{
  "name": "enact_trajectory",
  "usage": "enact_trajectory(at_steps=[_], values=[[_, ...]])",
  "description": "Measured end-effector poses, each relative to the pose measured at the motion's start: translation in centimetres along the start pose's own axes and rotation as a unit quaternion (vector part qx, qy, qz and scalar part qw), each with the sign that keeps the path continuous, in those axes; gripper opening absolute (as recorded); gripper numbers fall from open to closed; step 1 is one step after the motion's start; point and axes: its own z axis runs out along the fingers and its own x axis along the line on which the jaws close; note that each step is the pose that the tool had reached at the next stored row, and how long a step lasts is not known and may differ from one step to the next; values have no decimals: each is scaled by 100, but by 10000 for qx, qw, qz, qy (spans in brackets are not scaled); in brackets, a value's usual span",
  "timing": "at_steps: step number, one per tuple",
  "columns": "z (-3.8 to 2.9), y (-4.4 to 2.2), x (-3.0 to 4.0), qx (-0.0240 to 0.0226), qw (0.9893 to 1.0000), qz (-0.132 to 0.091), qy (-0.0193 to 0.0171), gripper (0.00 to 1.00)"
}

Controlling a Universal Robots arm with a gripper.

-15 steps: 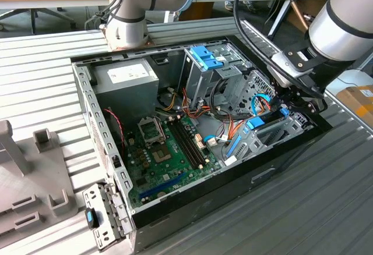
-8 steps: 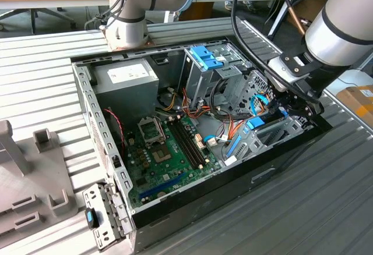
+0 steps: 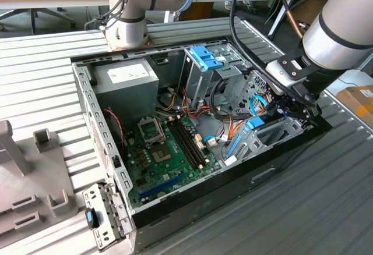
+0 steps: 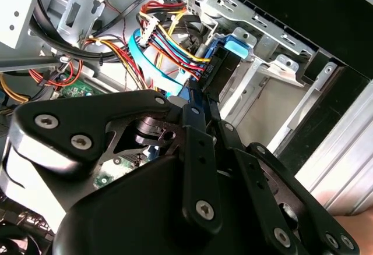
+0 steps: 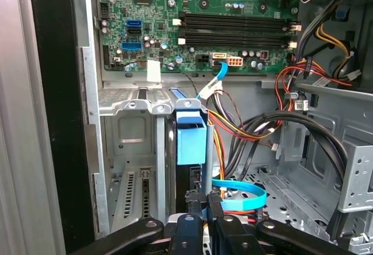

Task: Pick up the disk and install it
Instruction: 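Insert the second disk wire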

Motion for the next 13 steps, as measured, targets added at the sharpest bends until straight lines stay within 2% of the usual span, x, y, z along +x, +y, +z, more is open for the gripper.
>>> enact_trajectory(at_steps=[13], values=[[36, 7, 5, 0, 10000, 1, -2, 16]])
